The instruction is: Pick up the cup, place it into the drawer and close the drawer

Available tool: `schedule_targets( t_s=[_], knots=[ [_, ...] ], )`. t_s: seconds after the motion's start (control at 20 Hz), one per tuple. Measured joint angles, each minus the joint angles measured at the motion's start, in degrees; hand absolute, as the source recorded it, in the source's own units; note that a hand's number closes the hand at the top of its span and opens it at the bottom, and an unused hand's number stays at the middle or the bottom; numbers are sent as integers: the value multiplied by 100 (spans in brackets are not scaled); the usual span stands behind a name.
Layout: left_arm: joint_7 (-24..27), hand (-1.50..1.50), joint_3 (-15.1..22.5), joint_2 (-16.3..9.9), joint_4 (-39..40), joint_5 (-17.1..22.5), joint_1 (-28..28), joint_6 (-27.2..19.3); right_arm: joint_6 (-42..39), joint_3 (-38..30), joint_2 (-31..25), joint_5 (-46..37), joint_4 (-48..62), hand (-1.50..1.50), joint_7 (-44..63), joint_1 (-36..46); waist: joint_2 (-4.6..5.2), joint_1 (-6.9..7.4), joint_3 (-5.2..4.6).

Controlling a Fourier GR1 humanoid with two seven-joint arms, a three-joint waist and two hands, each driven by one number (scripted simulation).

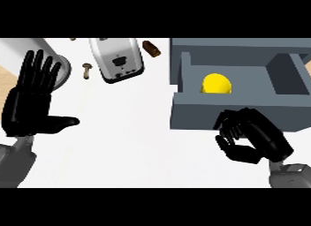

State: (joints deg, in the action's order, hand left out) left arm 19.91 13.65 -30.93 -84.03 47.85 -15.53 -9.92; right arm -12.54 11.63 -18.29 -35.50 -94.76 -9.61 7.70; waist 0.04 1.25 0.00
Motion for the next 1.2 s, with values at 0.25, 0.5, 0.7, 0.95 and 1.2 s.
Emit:
schedule_targets(
  t_s=[0.25, 0.5, 0.7, 0.95, 1.2],
  knots=[
    [26, -150, -304, -77, -167, -34, 464, 345, 443, 149, 290, -614, 1237, -150, -241, 496, 4, -26, 1],
    [130, -150, -593, -74, -158, -50, 871, 840, 674, 176, 557, -1055, 2390, -150, -292, 1106, 6, -35, 1],
    [81, -150, -859, -58, -103, -90, 975, 1105, 780, -154, 565, -1086, 3458, -150, -684, 1723, 12, -37, 2],
    [62, -150, -1062, -57, -149, -122, 1172, 1374, 1099, -564, 629, -1093, 5039, -150, -1277, 2634, 2, 15, -12],
    [-4, -150, -1185, -5, -58, -132, 1107, 1557, 1129, -956, 547, -966, 6266, -150, -1910, 3431, -26, 36, -28]
  ],
)
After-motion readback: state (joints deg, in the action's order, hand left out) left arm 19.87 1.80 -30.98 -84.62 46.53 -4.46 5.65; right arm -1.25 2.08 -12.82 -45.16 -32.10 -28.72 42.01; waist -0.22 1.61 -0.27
